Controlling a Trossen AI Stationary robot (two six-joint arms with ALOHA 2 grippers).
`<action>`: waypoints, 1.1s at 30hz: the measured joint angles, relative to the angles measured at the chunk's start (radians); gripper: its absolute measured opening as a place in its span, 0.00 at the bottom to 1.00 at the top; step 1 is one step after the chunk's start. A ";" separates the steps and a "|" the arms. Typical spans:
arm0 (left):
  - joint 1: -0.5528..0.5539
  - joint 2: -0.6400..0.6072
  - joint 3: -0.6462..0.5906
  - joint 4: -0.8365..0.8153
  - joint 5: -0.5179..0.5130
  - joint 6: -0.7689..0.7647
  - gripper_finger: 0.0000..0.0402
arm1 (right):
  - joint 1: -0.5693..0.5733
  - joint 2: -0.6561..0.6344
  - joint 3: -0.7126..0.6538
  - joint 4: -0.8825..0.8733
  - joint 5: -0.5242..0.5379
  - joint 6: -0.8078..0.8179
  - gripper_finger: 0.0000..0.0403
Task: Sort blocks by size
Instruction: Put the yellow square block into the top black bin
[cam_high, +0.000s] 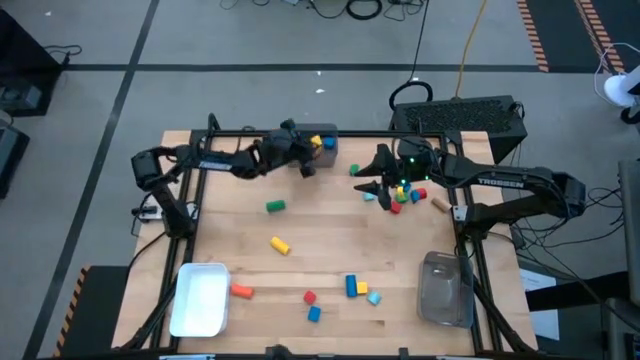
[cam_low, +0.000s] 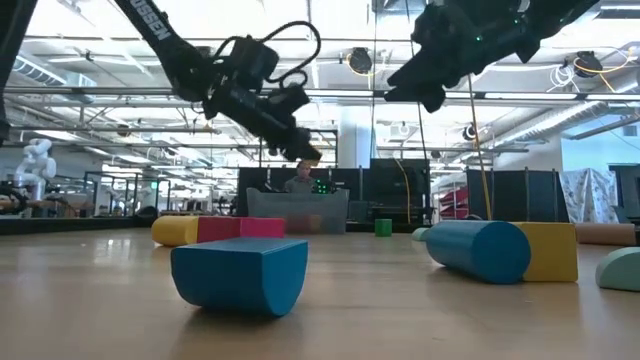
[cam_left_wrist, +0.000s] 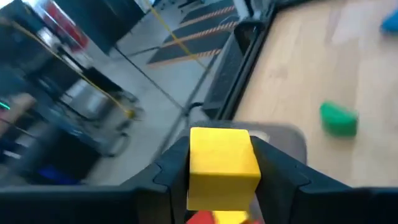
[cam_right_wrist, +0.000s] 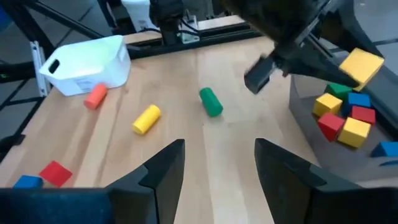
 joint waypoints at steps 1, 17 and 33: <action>0.017 -0.001 0.011 -0.018 0.021 -0.051 0.35 | 0.000 0.001 0.000 0.001 0.001 0.000 0.45; 0.081 0.184 0.211 -0.177 0.098 -0.222 0.42 | 0.000 0.004 0.000 0.013 0.002 -0.002 0.45; 0.081 0.241 0.308 -0.325 0.075 -0.222 0.42 | -0.001 0.004 0.000 -0.002 0.002 -0.029 0.45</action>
